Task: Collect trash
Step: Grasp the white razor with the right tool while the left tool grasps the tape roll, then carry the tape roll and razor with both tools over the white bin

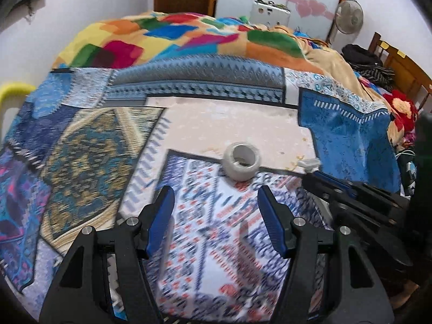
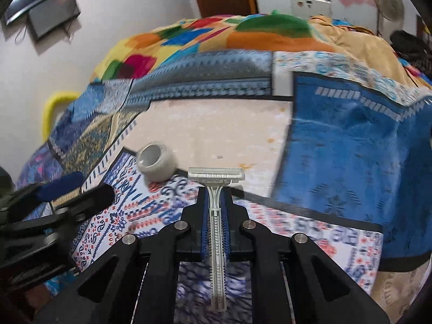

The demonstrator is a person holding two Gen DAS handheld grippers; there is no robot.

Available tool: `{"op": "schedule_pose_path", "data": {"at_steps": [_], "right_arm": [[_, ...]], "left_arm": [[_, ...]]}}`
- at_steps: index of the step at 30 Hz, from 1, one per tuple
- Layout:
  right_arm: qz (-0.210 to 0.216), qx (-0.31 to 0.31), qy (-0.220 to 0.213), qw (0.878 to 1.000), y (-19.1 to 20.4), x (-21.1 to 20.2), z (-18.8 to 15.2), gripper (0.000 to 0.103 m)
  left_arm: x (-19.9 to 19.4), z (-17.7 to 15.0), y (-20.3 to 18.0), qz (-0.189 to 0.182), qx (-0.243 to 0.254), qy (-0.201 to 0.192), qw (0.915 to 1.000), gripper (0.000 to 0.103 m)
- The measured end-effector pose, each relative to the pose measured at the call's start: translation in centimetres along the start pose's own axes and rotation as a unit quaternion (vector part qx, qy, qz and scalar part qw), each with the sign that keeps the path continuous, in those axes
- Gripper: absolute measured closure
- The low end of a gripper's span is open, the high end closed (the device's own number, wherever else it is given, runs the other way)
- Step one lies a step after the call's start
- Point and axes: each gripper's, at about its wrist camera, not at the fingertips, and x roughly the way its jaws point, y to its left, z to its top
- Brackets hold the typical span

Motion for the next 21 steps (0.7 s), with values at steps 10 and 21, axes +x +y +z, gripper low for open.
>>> {"op": "schedule_pose_path", "data": {"at_steps": [10, 21], "right_arm": [[-0.004, 0.014, -0.020, 1.000, -1.5, -1.7, 0.4, 0.094], [-0.001, 0.006, -0.038, 0.999, 0.1, -4.8, 0.6, 0.094]], "left_arm": [[4.9, 2.2, -1.2, -0.001, -0.011, 0.022, 0.9997, 0.047], [-0.1, 1.5, -2.6, -0.024, 0.011, -0.001, 0.9996, 0.066]]}}
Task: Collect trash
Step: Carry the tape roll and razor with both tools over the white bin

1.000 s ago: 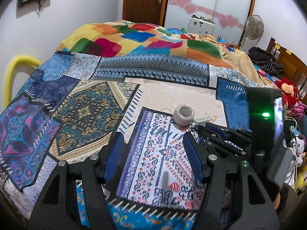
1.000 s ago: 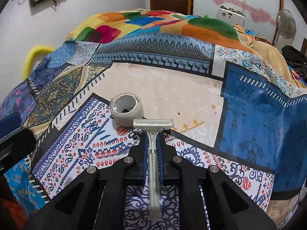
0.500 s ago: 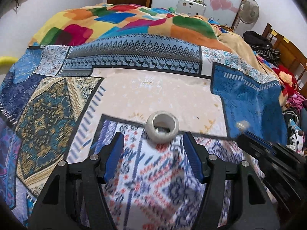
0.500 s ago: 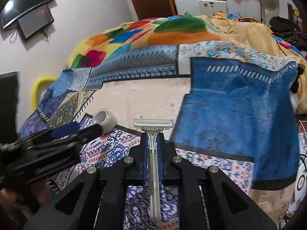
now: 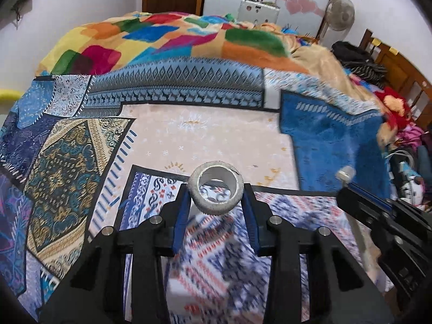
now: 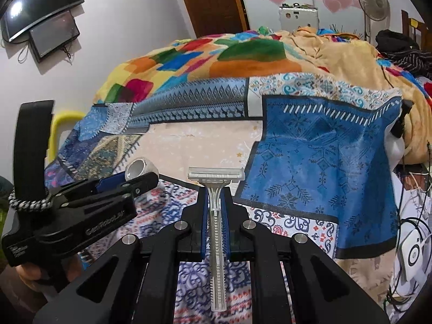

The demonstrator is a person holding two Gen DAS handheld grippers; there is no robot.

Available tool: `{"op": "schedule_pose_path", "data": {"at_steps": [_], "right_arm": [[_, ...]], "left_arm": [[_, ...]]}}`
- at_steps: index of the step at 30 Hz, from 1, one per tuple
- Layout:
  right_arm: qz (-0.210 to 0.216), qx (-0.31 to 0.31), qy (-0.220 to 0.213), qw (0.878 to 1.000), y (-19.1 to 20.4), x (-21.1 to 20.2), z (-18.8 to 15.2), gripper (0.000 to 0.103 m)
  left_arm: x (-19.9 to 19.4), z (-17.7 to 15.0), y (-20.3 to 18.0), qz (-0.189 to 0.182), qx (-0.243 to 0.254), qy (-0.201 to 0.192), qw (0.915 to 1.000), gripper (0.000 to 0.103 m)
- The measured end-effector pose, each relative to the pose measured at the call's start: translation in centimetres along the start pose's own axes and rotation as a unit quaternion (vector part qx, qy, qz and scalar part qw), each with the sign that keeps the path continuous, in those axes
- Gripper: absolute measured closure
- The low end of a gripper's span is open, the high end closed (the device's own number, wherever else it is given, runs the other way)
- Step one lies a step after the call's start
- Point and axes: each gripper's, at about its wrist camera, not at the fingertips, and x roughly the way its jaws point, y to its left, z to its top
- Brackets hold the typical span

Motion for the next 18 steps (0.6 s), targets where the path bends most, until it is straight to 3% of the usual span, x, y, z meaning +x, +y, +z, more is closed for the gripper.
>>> {"op": "schedule_pose_path", "data": {"at_steps": [9, 18], "right_arm": [[0.018, -0.021, -0.040, 0.999, 3.5, -7.0, 1.3, 0.094], [0.054, -0.052, -0.081, 0.994, 9.1, -15.5, 1.4, 0.094]], "left_arm": [[-10.5, -0.7, -0.6, 0.008, 0.006, -0.054, 0.9985, 0.066], [-22.3, -2.7, 0.0, 0.042, 0.006, -0.108, 0.9932, 0.066]]}}
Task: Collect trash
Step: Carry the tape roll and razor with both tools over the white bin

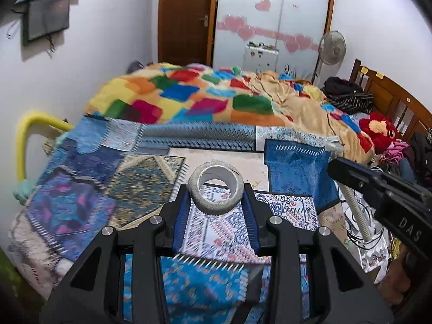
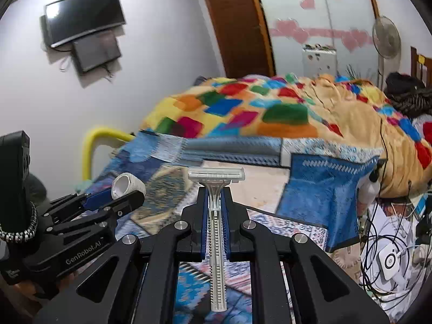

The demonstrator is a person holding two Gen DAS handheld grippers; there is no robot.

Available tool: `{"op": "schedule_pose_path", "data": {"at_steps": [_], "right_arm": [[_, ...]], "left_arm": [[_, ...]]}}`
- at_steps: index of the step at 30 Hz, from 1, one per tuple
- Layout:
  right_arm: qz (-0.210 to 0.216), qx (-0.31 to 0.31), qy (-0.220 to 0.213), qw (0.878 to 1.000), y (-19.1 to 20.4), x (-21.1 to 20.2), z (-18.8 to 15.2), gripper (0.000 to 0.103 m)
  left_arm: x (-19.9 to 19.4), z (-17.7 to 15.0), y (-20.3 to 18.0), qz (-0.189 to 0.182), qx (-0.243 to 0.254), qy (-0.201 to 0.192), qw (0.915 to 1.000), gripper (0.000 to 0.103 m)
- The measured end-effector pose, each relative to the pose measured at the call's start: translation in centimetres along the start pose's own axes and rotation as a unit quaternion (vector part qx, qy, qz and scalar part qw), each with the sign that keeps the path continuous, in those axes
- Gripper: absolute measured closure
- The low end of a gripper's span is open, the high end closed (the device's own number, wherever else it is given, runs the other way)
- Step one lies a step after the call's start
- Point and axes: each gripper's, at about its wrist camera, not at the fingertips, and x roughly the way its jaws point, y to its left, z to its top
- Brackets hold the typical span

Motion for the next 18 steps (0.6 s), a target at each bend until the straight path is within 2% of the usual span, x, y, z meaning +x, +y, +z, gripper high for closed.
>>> {"op": "schedule_pose_path", "data": {"at_steps": [5, 11, 18], "right_arm": [[0.022, -0.021, -0.018, 0.999, 4.3, -3.8, 0.0, 0.094], [0.051, -0.044, -0.025, 0.997, 9.4, -7.2, -1.0, 0.094], [0.093, -0.079, -0.029, 0.992, 15.9, -9.9, -2.9, 0.094]], "left_arm": [[-6.9, -0.8, 1.5, 0.023, -0.001, -0.034, 0.9991, 0.066], [-14.8, -3.6, 4.4, 0.045, -0.015, -0.067, 0.9966, 0.066], [-20.8, -7.4, 8.6, 0.078, -0.041, -0.083, 0.9927, 0.065]]}}
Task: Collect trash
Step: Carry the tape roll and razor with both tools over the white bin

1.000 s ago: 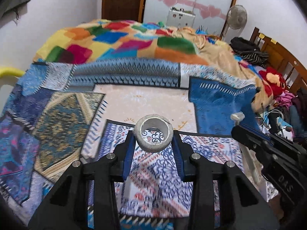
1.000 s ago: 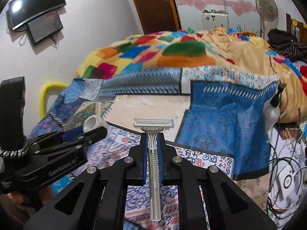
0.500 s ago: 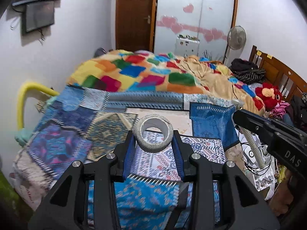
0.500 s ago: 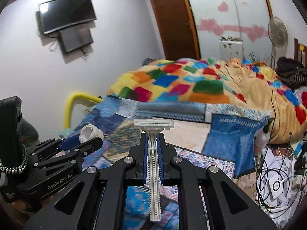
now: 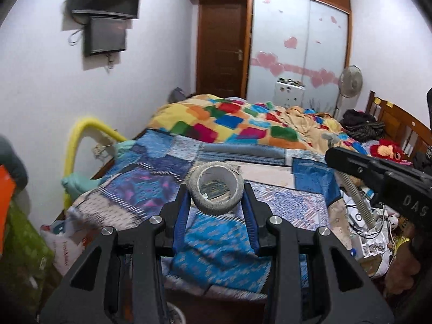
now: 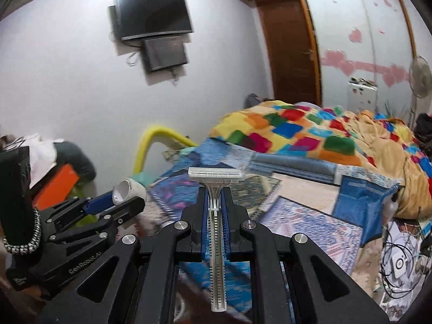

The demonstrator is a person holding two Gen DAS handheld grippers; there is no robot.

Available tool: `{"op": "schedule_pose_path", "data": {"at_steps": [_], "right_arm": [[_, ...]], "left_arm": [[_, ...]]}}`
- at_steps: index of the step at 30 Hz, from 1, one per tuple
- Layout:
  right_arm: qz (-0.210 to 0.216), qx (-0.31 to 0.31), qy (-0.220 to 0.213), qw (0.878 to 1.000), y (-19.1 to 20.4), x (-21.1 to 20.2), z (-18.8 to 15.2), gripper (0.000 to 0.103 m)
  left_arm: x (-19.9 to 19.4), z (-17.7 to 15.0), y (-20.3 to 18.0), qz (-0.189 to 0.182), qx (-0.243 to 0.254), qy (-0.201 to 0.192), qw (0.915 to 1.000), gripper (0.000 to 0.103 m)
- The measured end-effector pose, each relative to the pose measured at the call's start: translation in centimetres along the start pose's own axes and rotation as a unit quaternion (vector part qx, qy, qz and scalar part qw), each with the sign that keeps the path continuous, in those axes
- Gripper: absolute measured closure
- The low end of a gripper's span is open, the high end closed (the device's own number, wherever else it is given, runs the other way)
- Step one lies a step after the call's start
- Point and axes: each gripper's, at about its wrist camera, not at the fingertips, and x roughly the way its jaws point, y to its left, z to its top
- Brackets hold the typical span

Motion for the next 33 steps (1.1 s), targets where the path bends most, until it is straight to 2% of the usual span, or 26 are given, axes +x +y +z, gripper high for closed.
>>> {"op": "schedule_pose_path", "data": {"at_steps": [6, 12, 20, 25, 29, 33], "right_arm": [[0.034, -0.021, 0.012, 0.999, 5.1, 0.8, -1.4, 0.094], [0.073, -0.039, 0.052, 0.995, 9.8, 3.3, -4.1, 0.094], [0.105, -0.073, 0.112, 0.985, 14.5, 7.0, -8.7, 0.094], [0.107, -0.087, 0.160, 0.977, 16.1, 10.2, -12.1, 0.094], [0.096, -0.105, 0.206, 0.968, 16.9, 13.2, -15.6, 0.094], [0.087, -0.115, 0.247, 0.958, 17.1, 16.0, -18.8, 0.094]], "left_arm": [[-4.0, -2.7, 5.2, 0.035, -0.030, -0.001, 0.9989, 0.065], [-6.3, -6.2, 10.0, 0.067, -0.056, 0.014, 0.9961, 0.065], [-5.2, -12.6, 14.9, 0.086, -0.088, 0.072, 0.9898, 0.065], [-2.7, -17.7, 17.5, 0.096, -0.111, 0.130, 0.9806, 0.065], [0.1, -22.1, 19.5, 0.101, -0.140, 0.182, 0.9682, 0.065], [2.1, -25.6, 20.7, 0.107, -0.163, 0.215, 0.9569, 0.065]]}}
